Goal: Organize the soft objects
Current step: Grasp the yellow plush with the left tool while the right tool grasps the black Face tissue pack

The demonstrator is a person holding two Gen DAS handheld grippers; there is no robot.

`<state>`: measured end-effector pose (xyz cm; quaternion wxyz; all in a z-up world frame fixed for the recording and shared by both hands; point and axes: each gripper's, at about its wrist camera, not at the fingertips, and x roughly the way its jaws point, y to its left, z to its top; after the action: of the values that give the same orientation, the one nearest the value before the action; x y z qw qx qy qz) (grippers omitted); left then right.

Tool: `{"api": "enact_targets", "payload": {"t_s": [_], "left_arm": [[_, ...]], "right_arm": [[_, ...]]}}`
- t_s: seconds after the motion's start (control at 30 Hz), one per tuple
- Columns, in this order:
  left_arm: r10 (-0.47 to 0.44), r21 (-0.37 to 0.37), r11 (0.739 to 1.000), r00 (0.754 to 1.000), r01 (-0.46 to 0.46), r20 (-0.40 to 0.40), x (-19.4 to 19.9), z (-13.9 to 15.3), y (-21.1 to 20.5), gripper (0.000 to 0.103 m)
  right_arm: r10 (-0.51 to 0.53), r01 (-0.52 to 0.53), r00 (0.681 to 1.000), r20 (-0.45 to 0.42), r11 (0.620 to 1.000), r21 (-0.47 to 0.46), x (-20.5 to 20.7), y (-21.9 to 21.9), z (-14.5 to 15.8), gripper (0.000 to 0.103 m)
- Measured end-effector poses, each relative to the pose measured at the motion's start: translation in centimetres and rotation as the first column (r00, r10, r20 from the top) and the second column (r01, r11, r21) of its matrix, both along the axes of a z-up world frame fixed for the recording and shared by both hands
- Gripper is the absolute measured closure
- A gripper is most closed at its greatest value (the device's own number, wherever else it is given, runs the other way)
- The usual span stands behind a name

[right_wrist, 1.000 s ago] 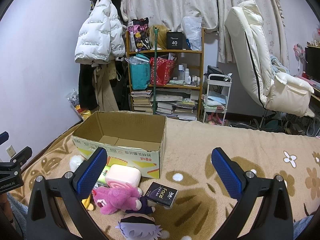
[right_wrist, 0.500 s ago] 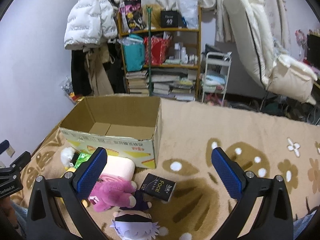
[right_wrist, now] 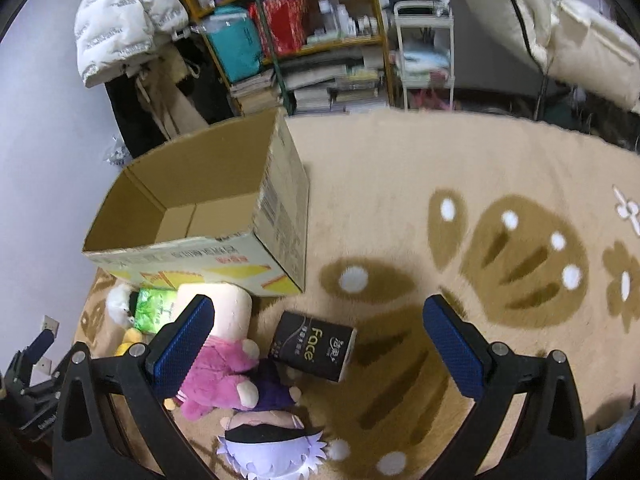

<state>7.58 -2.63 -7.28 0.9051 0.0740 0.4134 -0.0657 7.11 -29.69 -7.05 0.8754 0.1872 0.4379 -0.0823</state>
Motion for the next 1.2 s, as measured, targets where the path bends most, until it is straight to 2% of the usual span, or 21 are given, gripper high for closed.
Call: {"api": "enact_targets", "payload": {"t_s": [0.3, 0.4, 0.63, 0.87, 1.0, 1.03, 1.1, 1.2], "left_arm": [[-0.019, -0.005, 1.0, 0.996, 0.019, -0.092, 1.1, -2.3, -0.9, 0.001], [-0.041, -0.019, 0.999, 0.992, 0.039, -0.118, 1.3, -2.8, -1.0, 0.001], [-0.092, -0.001, 0.996, 0.98, 0.093, -0.178, 1.8, -4.3, -2.0, 0.001], [-0.124, 0.033, 0.99, 0.971, 0.134, -0.206, 1.7, -5.2, -3.0, 0.001], [-0.113, 0.08, 0.987, 0.962, 0.136, -0.247, 2.2, -6.5, -3.2, 0.001], [-0.113, 0.079, 0.987, 0.96, 0.138, -0.257, 2.2, -6.7, -3.2, 0.001], [-0.11, 0.076, 0.988, 0.959, 0.134, -0.259, 2.2, -6.7, -3.2, 0.001], [-0.116, 0.068, 0.988, 0.959, 0.138, -0.258, 2.2, -6.6, -3.1, 0.006]], "right_arm": [[0.033, -0.035, 0.994, -0.103, 0.999, -0.017, 2.2, 0.4, -2.6, 0.0], [0.05, -0.053, 0.989, -0.136, 0.998, -0.018, 2.8, 0.7, -3.6, 0.0], [0.082, -0.091, 0.978, -0.189, 0.995, -0.038, 3.8, 1.2, -5.0, 0.0], [0.081, -0.09, 0.964, -0.252, 0.996, -0.024, 4.4, 1.2, -6.3, 0.0], [0.093, -0.099, 0.96, -0.266, 0.995, -0.011, 4.9, 1.3, -7.0, 0.0], [0.099, -0.106, 0.957, -0.273, 0.994, -0.013, 5.0, 1.5, -7.3, 0.001], [0.114, -0.121, 0.951, -0.286, 0.993, -0.007, 5.2, 1.7, -7.7, 0.009], [0.108, -0.105, 0.949, -0.297, 0.994, 0.024, 5.3, 1.5, -8.2, 0.01]]}}
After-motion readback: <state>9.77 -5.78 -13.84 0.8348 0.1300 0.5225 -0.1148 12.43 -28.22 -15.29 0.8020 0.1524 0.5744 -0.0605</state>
